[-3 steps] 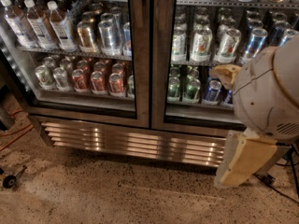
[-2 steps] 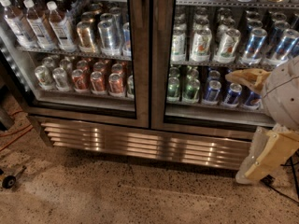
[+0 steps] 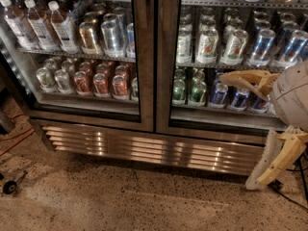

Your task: Open left fridge door

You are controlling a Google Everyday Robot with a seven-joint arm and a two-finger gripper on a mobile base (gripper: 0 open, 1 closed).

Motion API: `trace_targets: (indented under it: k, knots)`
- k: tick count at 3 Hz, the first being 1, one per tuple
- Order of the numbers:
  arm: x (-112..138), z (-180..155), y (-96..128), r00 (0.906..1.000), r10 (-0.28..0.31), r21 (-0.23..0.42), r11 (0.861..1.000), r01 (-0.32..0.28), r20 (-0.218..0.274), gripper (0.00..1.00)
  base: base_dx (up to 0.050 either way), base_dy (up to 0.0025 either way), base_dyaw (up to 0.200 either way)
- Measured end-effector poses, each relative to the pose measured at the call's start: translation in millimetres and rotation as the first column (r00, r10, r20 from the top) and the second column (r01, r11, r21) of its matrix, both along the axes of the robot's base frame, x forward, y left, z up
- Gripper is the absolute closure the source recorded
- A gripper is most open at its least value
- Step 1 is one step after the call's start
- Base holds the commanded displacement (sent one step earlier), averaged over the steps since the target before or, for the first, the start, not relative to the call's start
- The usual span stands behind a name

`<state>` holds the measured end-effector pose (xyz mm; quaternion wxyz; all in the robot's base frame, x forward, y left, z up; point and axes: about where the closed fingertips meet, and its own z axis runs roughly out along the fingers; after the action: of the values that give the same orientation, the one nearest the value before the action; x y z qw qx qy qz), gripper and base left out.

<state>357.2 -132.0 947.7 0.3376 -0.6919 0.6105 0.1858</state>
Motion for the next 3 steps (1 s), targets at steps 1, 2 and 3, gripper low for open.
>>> trace_targets:
  k: [1,2,3]
  knots:
    - [-0.2,0.5,0.7,1.0000,0.002,0.000,1.000,-0.002,0.001,0.00,0.000,0.00000,0.000]
    - [-6.0,6.1,26.9,0.9988,0.048,-0.002,0.999,-0.048,0.008,0.00,0.000,0.00000,0.000]
    - [-17.1,9.6,64.0,0.9942,0.106,-0.034,0.994,-0.105,0.021,0.00,0.000,0.00000,0.000]
